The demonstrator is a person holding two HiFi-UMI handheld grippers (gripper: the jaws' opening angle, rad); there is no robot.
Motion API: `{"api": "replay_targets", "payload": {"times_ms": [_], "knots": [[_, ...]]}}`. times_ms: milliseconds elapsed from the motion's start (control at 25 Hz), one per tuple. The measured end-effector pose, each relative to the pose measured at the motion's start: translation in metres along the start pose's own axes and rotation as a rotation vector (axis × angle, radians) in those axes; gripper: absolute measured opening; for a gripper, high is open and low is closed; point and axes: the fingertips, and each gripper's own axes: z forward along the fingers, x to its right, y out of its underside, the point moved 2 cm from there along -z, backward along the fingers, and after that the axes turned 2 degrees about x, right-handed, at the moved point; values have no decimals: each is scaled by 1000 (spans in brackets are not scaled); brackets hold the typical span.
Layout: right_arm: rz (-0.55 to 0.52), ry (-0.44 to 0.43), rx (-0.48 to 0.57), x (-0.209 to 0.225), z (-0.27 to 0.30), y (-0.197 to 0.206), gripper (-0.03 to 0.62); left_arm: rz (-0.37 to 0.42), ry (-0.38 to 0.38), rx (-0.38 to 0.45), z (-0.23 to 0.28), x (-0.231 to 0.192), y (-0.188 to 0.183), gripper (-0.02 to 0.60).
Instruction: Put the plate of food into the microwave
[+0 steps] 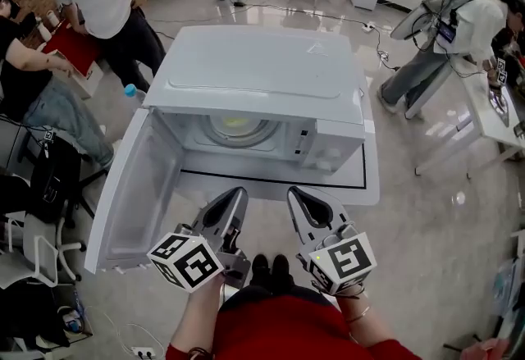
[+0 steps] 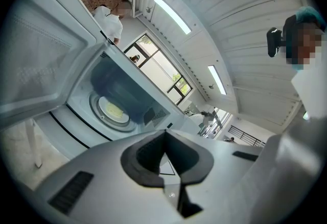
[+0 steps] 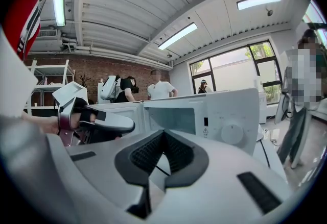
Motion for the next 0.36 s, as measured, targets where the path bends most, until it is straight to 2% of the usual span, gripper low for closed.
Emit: {"api": "replay_targets", "payload": {"times_ms": [360], "knots": [[-3, 14, 11, 2, 0, 2, 14, 13, 1, -22, 4, 0, 8, 8]]}}
